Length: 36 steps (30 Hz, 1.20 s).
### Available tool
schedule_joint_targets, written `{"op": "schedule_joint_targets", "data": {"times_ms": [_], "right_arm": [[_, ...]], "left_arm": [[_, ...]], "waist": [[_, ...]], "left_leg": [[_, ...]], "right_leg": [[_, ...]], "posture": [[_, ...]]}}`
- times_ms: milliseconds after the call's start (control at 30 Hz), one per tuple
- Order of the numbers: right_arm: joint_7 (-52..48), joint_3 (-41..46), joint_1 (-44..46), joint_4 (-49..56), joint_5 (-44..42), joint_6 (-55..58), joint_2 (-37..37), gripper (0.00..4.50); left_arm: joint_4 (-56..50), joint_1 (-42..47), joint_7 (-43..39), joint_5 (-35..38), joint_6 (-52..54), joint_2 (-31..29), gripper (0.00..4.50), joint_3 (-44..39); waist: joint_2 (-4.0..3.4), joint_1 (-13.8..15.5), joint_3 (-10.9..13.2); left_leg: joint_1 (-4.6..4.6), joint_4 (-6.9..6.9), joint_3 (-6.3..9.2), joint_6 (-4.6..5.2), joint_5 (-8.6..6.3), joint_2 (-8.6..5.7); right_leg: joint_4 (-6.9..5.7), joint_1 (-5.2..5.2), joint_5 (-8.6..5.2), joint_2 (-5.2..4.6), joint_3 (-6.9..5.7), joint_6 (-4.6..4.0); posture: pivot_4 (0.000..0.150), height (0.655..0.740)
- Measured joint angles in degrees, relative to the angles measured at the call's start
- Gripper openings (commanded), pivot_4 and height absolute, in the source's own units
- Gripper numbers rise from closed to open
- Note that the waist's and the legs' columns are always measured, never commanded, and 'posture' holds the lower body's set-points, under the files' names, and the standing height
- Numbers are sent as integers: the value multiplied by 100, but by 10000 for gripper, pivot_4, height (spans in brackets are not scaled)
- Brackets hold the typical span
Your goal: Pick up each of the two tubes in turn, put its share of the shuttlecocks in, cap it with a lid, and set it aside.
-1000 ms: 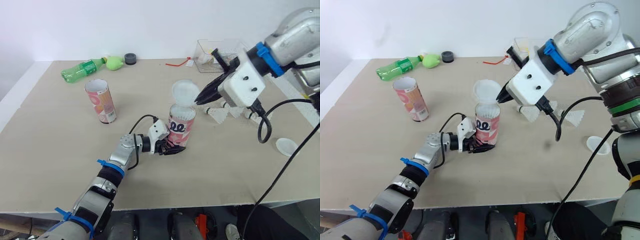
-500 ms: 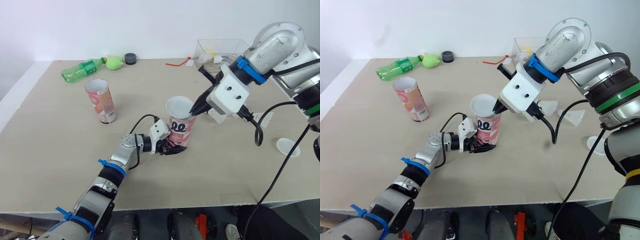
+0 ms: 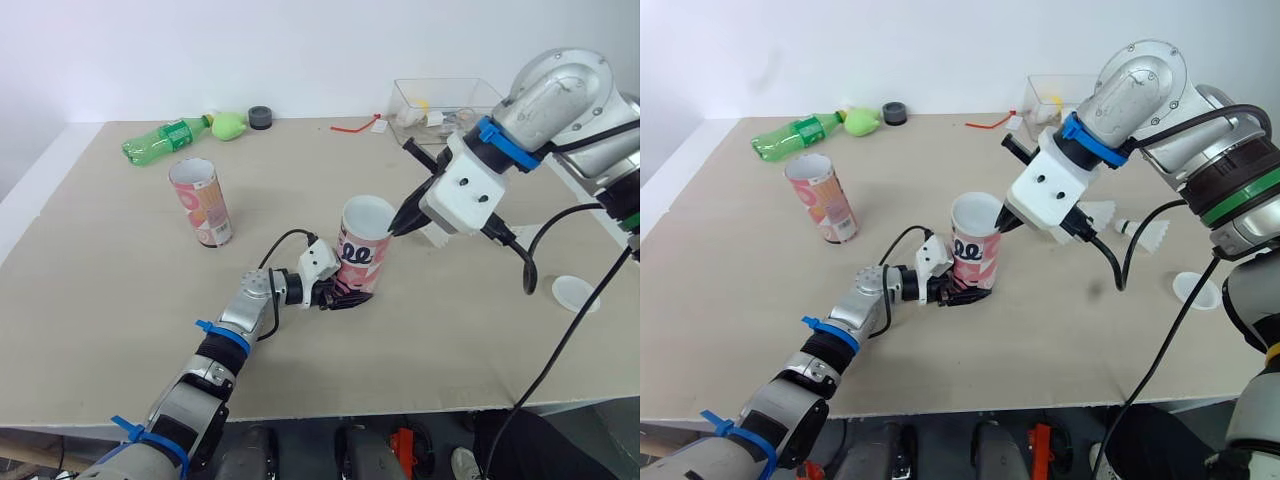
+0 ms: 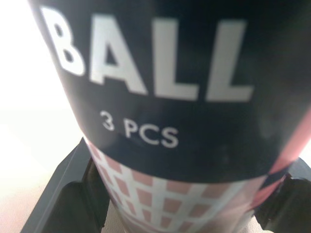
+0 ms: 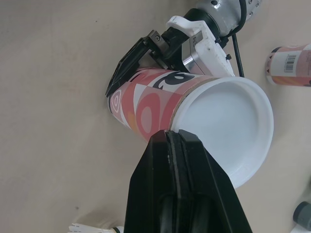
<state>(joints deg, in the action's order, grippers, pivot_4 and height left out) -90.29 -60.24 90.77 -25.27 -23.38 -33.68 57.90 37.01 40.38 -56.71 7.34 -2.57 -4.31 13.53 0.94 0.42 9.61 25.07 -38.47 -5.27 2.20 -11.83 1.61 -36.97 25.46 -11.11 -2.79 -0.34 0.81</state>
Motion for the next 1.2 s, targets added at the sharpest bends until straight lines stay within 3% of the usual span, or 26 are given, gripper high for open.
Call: {"op": "schedule_joint_targets", "data": {"times_ms": [700, 800, 967, 1000, 1033, 1200], "right_arm": [[-1, -80, 13, -43, -107, 24, -16, 606], [-2, -80, 16, -56, -104, 101, -28, 8575], [-5, -80, 16, -90, -101, 93, -53, 31297], [-5, -79, 16, -94, -101, 100, -53, 37820], [-5, -74, 16, -101, -99, 87, -54, 40501], [-9, 34, 15, -84, -250, 278, -17, 40501]], "left_arm": [[-207, -147, 19, 0, 54, 5, 32245, -2], [-214, -150, 18, 0, 61, -1, 32245, -4], [-231, -161, 9, 1, 62, -7, 32245, -4], [-230, -161, 9, 1, 62, -8, 32245, -4], [-230, -161, 8, 1, 62, -8, 32245, -4], [-230, -160, -2, 6, 68, -16, 32245, -5]], "waist": [[0, 0, 0], [0, 0, 0], [0, 0, 0], [0, 0, 0], [0, 0, 0], [0, 0, 0]], "left_leg": [[-1, 0, 0, 0, 0, 0], [-2, 0, -1, 0, 0, 1], [-1, 0, -1, 0, 0, 1], [-1, 0, -1, 0, 0, 1], [-1, 0, -1, 0, 0, 1], [-1, 0, -1, 0, 0, 1]], "right_leg": [[-1, 0, 1, 0, 0, -1], [-1, 0, 1, 0, 0, -2], [-1, 0, 1, -1, -1, -2], [-1, 0, 1, -1, -1, -2], [-1, 0, 1, -1, -1, -2], [-1, 0, 2, -1, 0, -2]], "posture": [[1500, 7400], [1500, 7400], [1500, 7400], [1500, 7400], [1500, 7400], [1500, 7400]]}}
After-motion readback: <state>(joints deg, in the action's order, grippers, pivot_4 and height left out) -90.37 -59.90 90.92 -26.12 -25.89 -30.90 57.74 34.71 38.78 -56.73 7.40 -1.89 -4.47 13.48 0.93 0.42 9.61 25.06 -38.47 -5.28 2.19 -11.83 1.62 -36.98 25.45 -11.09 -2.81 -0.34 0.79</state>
